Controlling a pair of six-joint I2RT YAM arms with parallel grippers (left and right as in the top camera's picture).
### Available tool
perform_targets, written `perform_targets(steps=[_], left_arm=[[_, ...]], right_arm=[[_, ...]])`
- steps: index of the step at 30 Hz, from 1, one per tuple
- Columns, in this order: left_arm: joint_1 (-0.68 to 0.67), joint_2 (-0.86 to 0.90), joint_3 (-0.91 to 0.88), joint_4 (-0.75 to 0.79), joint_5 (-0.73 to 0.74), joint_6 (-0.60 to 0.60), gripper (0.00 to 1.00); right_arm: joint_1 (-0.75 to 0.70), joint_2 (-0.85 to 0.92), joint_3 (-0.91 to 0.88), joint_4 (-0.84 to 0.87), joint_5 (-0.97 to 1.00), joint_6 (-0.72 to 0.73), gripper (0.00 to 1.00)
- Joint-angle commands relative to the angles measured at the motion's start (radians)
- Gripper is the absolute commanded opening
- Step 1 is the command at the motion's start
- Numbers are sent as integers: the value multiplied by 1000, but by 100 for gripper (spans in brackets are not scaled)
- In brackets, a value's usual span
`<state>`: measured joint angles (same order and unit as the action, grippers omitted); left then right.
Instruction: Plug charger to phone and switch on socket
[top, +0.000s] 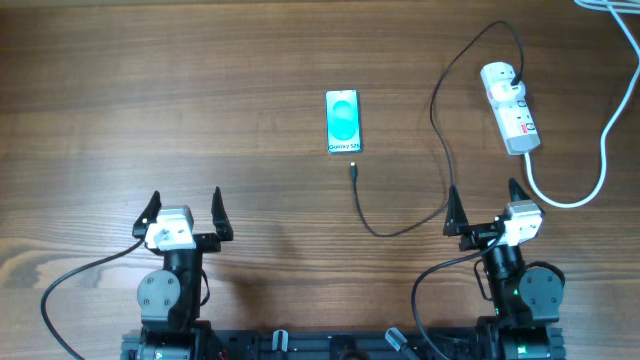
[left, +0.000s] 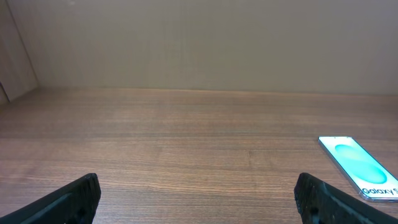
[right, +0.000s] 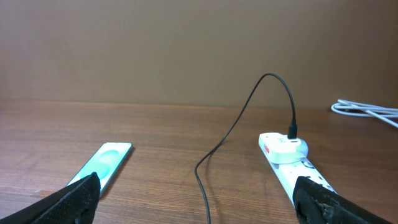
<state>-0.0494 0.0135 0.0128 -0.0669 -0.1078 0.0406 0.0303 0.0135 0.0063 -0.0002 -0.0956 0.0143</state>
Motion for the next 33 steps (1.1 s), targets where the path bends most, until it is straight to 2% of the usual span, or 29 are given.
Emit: perform_targets(steps=[1,31,33], left_arm=[[8,-11,-7,3,2,12,100],[9,-11,-7,13,2,12,100],[8,-11,-7,61,68,-2,100]], right_arm=[[5,-2,-1,2,16,13,100],[5,-2,-1,2,16,13,100],[5,-2,-1,2,16,13,100]])
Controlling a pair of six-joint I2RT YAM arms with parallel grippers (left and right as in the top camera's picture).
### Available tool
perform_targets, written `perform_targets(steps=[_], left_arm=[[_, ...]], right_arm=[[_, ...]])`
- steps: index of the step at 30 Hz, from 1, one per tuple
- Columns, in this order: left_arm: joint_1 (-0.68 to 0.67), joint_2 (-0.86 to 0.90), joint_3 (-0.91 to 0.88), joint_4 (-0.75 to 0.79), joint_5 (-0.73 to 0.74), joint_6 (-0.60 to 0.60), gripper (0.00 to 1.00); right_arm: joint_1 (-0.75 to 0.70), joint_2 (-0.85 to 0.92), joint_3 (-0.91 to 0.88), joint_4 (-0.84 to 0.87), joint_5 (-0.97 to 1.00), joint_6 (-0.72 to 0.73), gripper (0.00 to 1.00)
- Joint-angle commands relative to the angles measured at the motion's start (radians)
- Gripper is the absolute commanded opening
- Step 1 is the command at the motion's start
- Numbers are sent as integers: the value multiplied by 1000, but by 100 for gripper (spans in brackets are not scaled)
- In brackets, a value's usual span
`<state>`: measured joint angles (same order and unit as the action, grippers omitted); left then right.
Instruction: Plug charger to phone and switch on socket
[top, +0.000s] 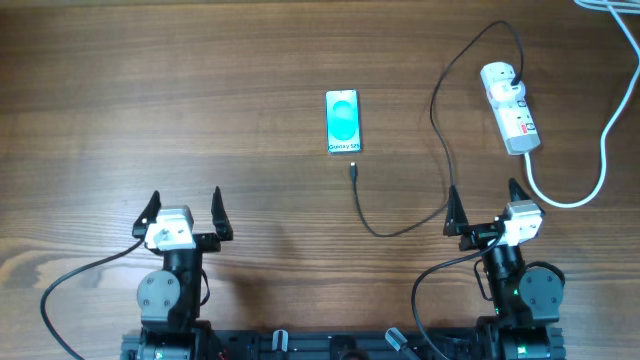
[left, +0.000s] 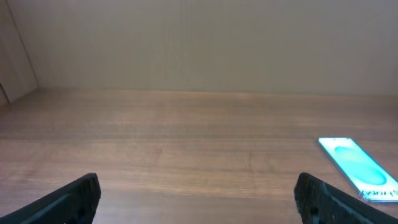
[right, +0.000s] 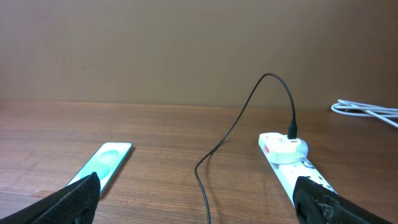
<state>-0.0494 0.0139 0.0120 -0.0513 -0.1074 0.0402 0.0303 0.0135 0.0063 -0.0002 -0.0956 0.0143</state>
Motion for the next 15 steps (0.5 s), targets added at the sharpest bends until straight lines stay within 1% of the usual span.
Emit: perform_targets(steps=[1,2,3,4,5,6,7,9,10,11,12,13,14,15], left_arm=[[8,-11,-6,129,179,-1,100],[8,-11,-6,195,242,-3,100],[8,-11,-6,310,308,-5,100],[8,-9,4,403,311,-52,100],[8,2,27,447,308,-59,100],[9,36,95,453,291,-59,100],[9,141,232,405,291,-60,100],[8,296,412,241,310,-61,100],[8,458,583,41,330,-64,100],[8,602,727,-100,389,-58,100],[8,748,856,-198,494,-47,100],[8,924,997,-298,655,-52,100],[8,1029,1064,-338,722,-52,100],[7,1121,1109,-301,780,-53,100]], right_arm=[[5,-2,-1,2,16,12,100],[5,-2,-1,2,16,13,100],[5,-2,-1,2,16,13,100],[5,-2,-1,2,16,12,100],[5,-2,-1,2,16,13,100],[5,-2,-1,2,16,12,100],[5,-2,-1,2,16,13,100],[5,-2,-1,2,16,12,100],[5,-2,-1,2,16,13,100],[5,-2,-1,2,16,13,99],[5,-2,-1,2,16,13,99],[5,-2,-1,2,16,13,100],[5,-2,-1,2,16,12,100],[5,-2,-1,2,16,13,100]])
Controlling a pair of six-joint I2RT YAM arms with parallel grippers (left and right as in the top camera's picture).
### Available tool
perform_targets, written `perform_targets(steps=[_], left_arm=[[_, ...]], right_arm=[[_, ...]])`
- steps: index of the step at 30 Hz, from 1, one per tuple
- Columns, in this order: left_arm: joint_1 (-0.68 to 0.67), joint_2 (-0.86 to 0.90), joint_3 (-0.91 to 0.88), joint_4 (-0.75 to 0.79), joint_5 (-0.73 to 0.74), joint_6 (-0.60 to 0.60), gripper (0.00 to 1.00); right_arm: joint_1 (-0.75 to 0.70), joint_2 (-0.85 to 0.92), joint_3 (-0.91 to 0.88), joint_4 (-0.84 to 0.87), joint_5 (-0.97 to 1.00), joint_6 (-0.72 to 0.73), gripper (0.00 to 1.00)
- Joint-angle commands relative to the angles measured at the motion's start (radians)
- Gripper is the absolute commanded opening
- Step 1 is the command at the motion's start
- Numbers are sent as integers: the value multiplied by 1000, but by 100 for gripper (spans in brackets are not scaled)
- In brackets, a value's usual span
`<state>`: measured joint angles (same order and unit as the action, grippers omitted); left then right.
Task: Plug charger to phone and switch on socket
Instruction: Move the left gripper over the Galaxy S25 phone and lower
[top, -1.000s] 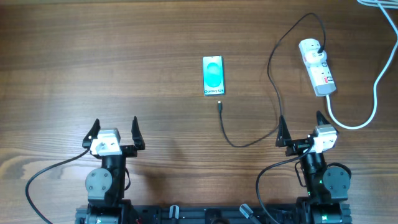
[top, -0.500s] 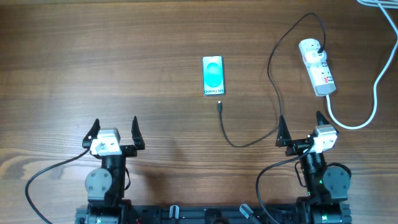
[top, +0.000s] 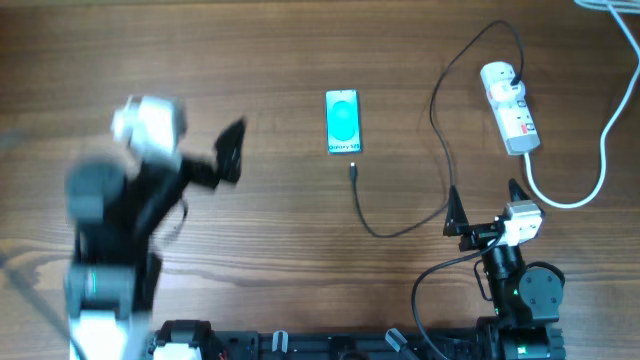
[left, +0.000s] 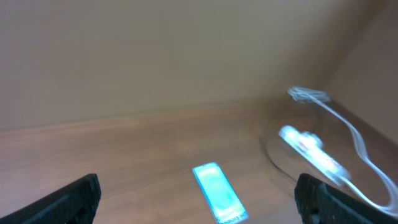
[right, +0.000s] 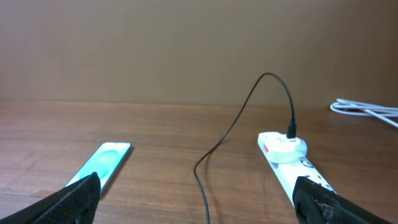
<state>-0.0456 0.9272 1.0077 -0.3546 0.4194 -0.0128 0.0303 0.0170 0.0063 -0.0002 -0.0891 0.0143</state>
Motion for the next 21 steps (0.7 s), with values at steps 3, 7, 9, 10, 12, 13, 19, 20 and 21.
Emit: perform_targets(steps=[3,7,9,10,12,13,19,20,21], left_arm=[[-10,406,272,-35,224,-101,100],[-75,705,747,-480,-136,-202,100],[-111,839,939,-671,-221,-229,100],[-148,904,1006,-747,-292,-232,100],[-204,960,1014,-753,-323,-231,100],[-237,985,1014,-734,-300,-231,100],[-389,1055,1013,-755,-438,-359,99],[-413,1056,1014,-770,-488,-393,99],[-420,1056,1014,-774,-502,-422,99]], right_arm=[[5,-6,-1,2,10,12,100],[5,-6,-1,2,10,12,100],[5,-6,-1,2,10,13,100],[5,-6,-1,2,10,13,100],[5,-6,-1,2,10,12,100],[5,-6,-1,2,10,13,100],[5,-6,-1,2,10,13,100],[5,-6,-1,2,10,13,100],[5,-6,-1,2,10,13,100]])
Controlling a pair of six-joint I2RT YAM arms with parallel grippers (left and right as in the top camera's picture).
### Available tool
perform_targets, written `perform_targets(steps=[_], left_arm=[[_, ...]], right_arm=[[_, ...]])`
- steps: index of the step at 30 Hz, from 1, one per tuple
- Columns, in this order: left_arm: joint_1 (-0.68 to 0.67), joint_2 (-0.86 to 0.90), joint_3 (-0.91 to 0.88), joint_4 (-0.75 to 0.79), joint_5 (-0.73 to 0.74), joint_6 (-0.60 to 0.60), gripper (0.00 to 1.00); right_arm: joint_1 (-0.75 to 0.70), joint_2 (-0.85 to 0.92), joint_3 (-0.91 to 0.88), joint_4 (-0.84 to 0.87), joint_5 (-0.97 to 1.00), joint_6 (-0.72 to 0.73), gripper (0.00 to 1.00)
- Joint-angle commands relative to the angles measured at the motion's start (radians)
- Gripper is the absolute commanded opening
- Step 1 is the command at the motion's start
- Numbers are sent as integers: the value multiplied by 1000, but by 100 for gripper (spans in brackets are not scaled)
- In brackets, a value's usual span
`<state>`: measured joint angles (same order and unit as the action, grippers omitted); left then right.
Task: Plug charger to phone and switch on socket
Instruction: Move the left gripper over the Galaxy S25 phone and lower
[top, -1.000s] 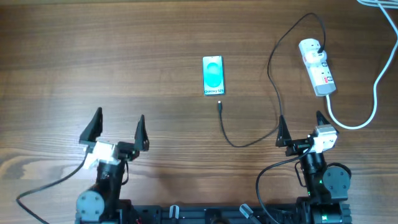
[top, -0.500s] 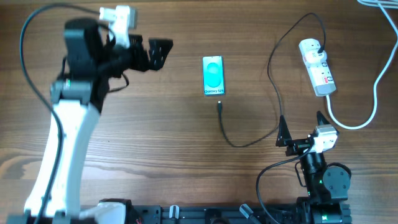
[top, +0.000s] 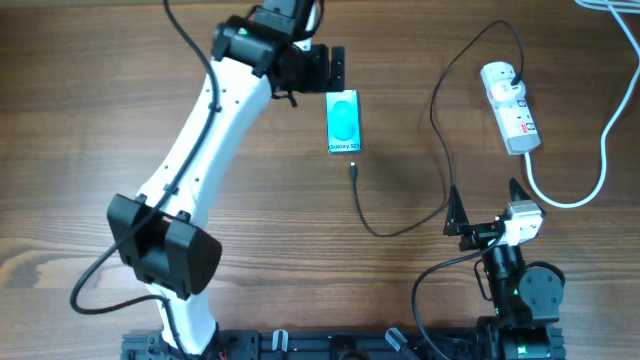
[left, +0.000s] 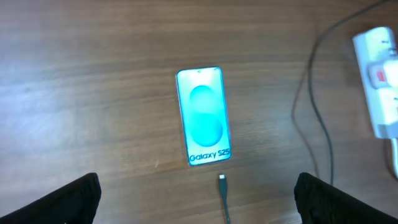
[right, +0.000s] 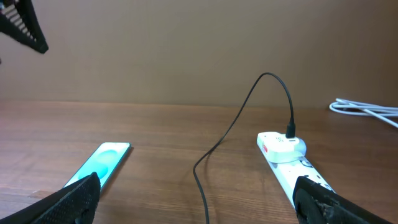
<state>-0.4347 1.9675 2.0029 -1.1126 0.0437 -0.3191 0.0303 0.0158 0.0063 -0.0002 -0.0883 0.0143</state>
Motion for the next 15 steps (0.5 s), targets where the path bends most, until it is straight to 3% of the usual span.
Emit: perform_targets(steps=[1,3,6,15], left_arm=[[-34,20,18,-16,-134,-182,99],[-35,45,18,25,-157,-297,100],[-54,119,16,132,-157,-298,100],[-125,260,11,174,-174,-235,100]], right_arm=[[5,-5,-1,2,9,13,100],[5,-5,-1,2,9,13,100],[5,-5,-1,2,9,13,100],[5,-5,-1,2,9,13,100]])
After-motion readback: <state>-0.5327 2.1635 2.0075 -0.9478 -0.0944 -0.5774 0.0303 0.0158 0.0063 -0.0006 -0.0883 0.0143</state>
